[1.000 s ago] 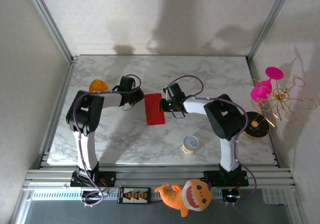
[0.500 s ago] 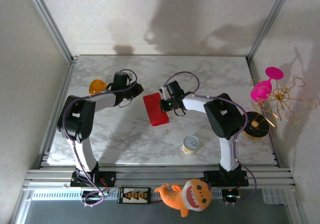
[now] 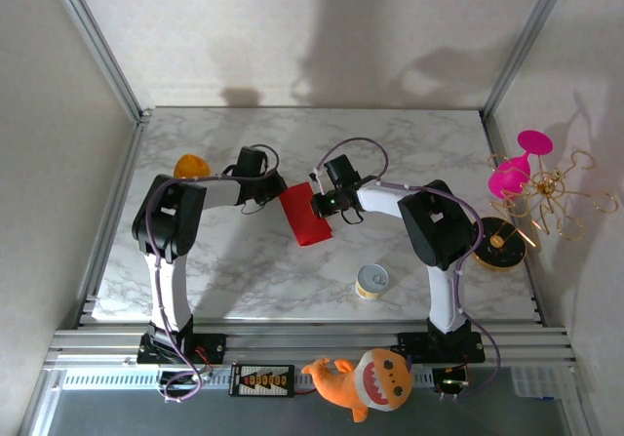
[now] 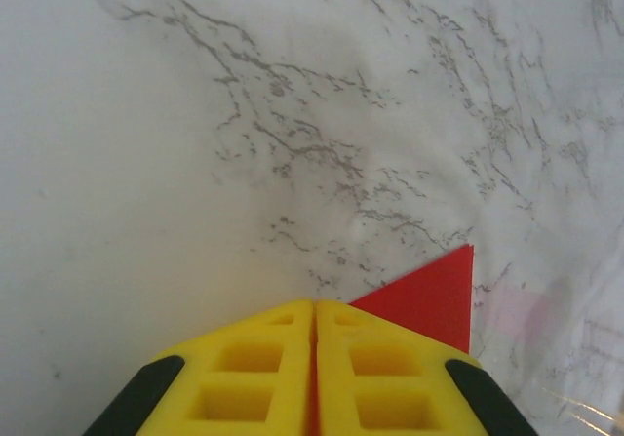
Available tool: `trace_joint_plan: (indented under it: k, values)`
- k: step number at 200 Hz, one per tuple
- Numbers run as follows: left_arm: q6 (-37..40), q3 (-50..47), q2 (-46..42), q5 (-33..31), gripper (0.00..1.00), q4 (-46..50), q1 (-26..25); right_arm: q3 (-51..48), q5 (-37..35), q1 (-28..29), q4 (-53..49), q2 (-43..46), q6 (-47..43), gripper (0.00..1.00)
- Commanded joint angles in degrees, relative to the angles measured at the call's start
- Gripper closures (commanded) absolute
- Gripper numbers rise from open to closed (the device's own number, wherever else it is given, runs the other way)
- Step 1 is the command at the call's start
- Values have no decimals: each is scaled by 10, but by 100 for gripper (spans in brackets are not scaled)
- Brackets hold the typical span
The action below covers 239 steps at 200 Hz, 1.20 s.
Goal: Fold a paper plane with a square sheet of paper (pick it up from the middle)
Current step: First fold in half a square sheet of paper at the center of the table.
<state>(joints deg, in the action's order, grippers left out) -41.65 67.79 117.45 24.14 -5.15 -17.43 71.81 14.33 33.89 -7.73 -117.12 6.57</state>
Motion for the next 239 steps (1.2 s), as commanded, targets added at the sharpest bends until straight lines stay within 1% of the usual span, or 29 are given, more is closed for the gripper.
trace_joint_plan:
  k: [1,18,30,38,56,73,98,120,147,164,210,223,239]
  values:
    - [10,-2,12,-65,91,55,26,-38,-80,-21,-139,-64,-16,97]
    - [16,-8,-1,-67,91,56,43,-38,-81,-24,-139,-64,-16,97]
    - [20,-8,-15,-53,90,54,50,-38,-80,-25,-139,-63,-17,97]
    - [20,-4,-26,-30,89,54,52,-36,-79,-25,-140,-63,-17,97]
    - [15,10,-50,49,85,44,50,-33,-74,-25,-141,-63,-18,97]
    - [11,12,-70,77,85,41,41,-29,-70,-25,-140,-62,-18,97]
    - [0,-5,-76,81,85,37,18,-24,-67,-25,-140,-66,-16,97]
    - [-18,-25,-58,83,86,14,-3,-19,-66,-25,-144,-67,-15,97]
    - [-23,-25,-29,70,89,18,-21,-13,-66,-25,-148,-67,-16,97]
    - [-22,-29,-22,59,91,23,-23,-4,-62,-24,-151,-63,-17,96]
    - [-20,-43,-16,47,92,22,-23,17,-28,-25,-150,-53,-13,94]
    - [-20,-45,-13,45,92,22,-23,26,-20,-25,-153,-48,-8,93]
    - [-19,-45,-7,43,93,22,-24,38,1,-26,-153,-36,4,88]
